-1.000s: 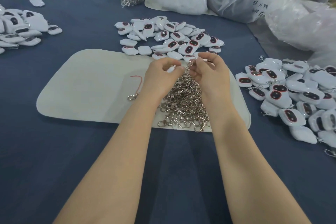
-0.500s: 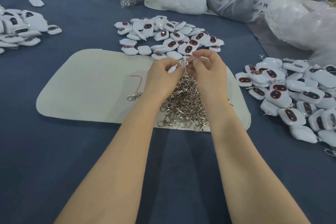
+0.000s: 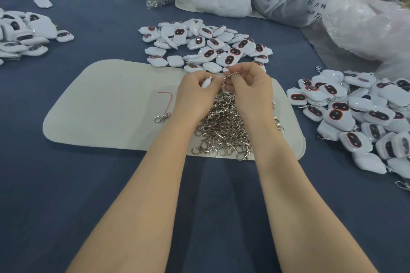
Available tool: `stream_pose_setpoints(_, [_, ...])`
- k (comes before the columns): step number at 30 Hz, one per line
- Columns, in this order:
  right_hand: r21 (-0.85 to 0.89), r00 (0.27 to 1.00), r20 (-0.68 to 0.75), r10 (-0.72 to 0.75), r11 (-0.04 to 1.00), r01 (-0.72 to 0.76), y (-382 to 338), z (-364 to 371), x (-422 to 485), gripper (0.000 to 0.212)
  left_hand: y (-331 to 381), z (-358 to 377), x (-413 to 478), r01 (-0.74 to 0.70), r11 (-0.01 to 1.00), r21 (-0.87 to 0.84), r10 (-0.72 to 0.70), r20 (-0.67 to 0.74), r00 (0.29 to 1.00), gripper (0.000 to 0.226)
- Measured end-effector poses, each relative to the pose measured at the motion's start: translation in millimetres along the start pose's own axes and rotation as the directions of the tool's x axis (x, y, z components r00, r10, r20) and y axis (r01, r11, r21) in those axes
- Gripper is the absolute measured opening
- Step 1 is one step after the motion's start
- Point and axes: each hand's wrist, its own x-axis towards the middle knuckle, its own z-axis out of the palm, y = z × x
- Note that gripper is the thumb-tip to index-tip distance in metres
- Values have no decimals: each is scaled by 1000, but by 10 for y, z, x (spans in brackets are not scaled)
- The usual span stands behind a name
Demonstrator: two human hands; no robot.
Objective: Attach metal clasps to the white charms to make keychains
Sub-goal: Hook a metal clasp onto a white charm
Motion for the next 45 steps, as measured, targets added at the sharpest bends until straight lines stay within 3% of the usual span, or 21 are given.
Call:
stream_pose_setpoints(4, [-78,1000,-8,28,997,-29,20,-21,-6,29,-19,5,17,-1,1000,19,2,-17,1000,12])
stream_pose_setpoints(13, [-171,971,232,-55,980,97,5,77,-77,13,-30,2,36,-50,999,11,50,-47,998,12])
stream_pose_setpoints(21, [-211,982,191,0,977,41,21,31,-40,7,-36,-13,56,-97,995,30,100,-127,987,7])
stream_pose_setpoints(28, [-190,979,198,-49,978,88,23,51,-61,13,-34,-8,56,-103,994,39,107,-116,987,9])
stream_pose_setpoints(36, [-145,994,94,-50,987,63,16,46,-58,13,-42,-4,62,-111,993,45,115,-93,989,7])
stream_pose_setpoints(45, [-222,984,100,-146,961,165,36,59,-80,11,-42,0,54,-109,993,34,112,-83,990,6])
